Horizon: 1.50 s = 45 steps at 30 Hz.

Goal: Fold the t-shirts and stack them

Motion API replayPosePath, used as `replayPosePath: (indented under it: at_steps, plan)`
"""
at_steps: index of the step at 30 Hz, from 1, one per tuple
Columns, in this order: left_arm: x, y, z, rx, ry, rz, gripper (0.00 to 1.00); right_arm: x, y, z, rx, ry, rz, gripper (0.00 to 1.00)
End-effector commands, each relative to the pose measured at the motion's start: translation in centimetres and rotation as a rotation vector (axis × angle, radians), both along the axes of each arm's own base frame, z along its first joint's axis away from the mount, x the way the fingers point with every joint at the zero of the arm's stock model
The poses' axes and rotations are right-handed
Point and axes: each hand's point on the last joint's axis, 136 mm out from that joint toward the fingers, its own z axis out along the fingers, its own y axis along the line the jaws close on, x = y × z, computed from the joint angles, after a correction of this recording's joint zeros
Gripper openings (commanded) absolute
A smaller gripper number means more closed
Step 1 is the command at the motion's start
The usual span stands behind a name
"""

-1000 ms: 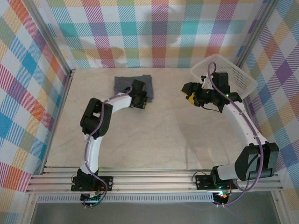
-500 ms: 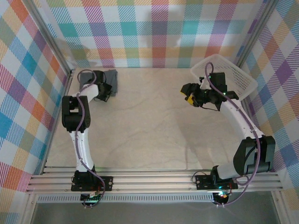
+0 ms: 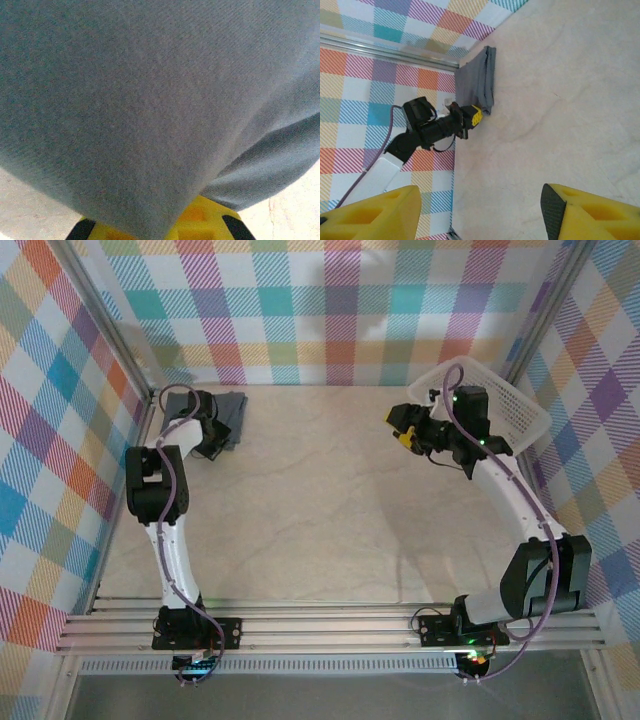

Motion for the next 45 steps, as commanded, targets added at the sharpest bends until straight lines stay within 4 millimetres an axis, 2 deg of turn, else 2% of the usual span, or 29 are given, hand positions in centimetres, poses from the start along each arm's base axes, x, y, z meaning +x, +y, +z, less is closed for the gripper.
replayPosePath:
  at_steps: [1,2,5,6,7,10,14,17,19,20,23,24,26,28,30,32,34,38,42,43,44,45]
  plan:
    - [-1.9,1.7,2.0,0.040,0.032,0.018,0.25,0.2,-0.4,2.2,0.018,-0.069,-0.022,0.69]
    - [-2.1,1.8,2.9,0.046,0.029,0.031,0.39,0.2,-0.4,2.3,0.015,-0.070,-0.025,0.72]
    - [-2.9,1.8,6.1,0.046,-0.020,0.053,0.99,0.0,-0.6,2.7,-0.003,-0.069,-0.031,0.78]
    - [-3.3,1.6,7.3,0.042,-0.042,0.059,1.00,0.0,-0.8,2.7,-0.013,-0.067,-0.036,0.91]
    - [-3.7,1.4,8.5,0.040,-0.065,0.061,1.00,-0.1,-0.9,2.8,-0.021,-0.068,-0.039,1.00]
    - [-5.6,0.6,12.3,0.038,-0.128,0.047,1.00,-0.2,-1.7,3.4,-0.072,-0.081,-0.079,1.00]
    - [-9.0,0.1,16.6,0.132,-0.178,-0.005,1.00,-0.5,-4.0,3.2,-0.167,-0.074,-0.191,1.00]
    - [-11.7,0.2,17.5,0.159,-0.155,-0.035,1.00,-0.8,-5.7,3.1,-0.263,-0.073,-0.260,1.00]
    - [-13.8,1.0,18.1,0.215,-0.144,-0.022,1.00,-1.0,-7.0,2.5,-0.349,-0.055,-0.295,1.00]
    - [-15.3,1.8,18.1,0.259,-0.138,0.013,1.00,-1.0,-8.0,2.0,-0.409,-0.037,-0.328,1.00]
    - [-20.0,4.8,18.9,0.446,-0.155,0.186,1.00,-1.4,-12.8,-1.5,-0.618,0.063,-0.517,1.00]
    - [-21.2,5.7,19.0,0.525,-0.182,0.220,1.00,-1.1,-13.7,-2.6,-0.673,0.038,-0.543,1.00]
    - [-22.4,6.2,18.6,0.659,-0.261,0.184,1.00,-0.4,-14.4,-4.4,-0.752,-0.075,-0.543,1.00]
    - [-22.3,5.6,16.7,0.741,-0.317,0.044,1.00,-0.2,-15.5,-7.2,-0.830,-0.167,-0.571,1.00]
    - [-21.6,4.3,14.2,0.777,-0.347,-0.118,1.00,-0.6,-16.6,-11.2,-0.963,-0.195,-0.546,1.00]
    - [-21.3,3.2,11.3,0.763,-0.322,-0.226,1.00,-0.8,-17.1,-14.1,-1.067,-0.174,-0.484,1.00]
    - [-20.4,2.1,9.1,0.724,-0.316,-0.297,1.00,-0.5,-16.8,-16.1,-1.106,-0.196,-0.425,1.00]
    - [-18.3,1.4,5.7,0.691,-0.329,-0.305,1.00,0.8,-16.2,-18.2,-1.084,-0.250,-0.421,1.00]
    - [-14.7,0.9,5.7,0.713,-0.409,-0.330,1.00,2.7,-15.3,-19.1,-1.110,-0.321,-0.336,1.00]
    - [-14.0,0.8,5.7,0.709,-0.428,-0.336,1.00,3.1,-15.4,-18.9,-1.094,-0.346,-0.351,1.00]
    - [-13.1,0.5,5.7,0.724,-0.435,-0.372,1.00,2.9,-16.1,-19.6,-1.068,-0.321,-0.367,1.00]
    - [-12.6,0.5,5.7,0.738,-0.456,-0.373,1.00,2.8,-16.6,-19.4,-1.044,-0.328,-0.391,1.00]
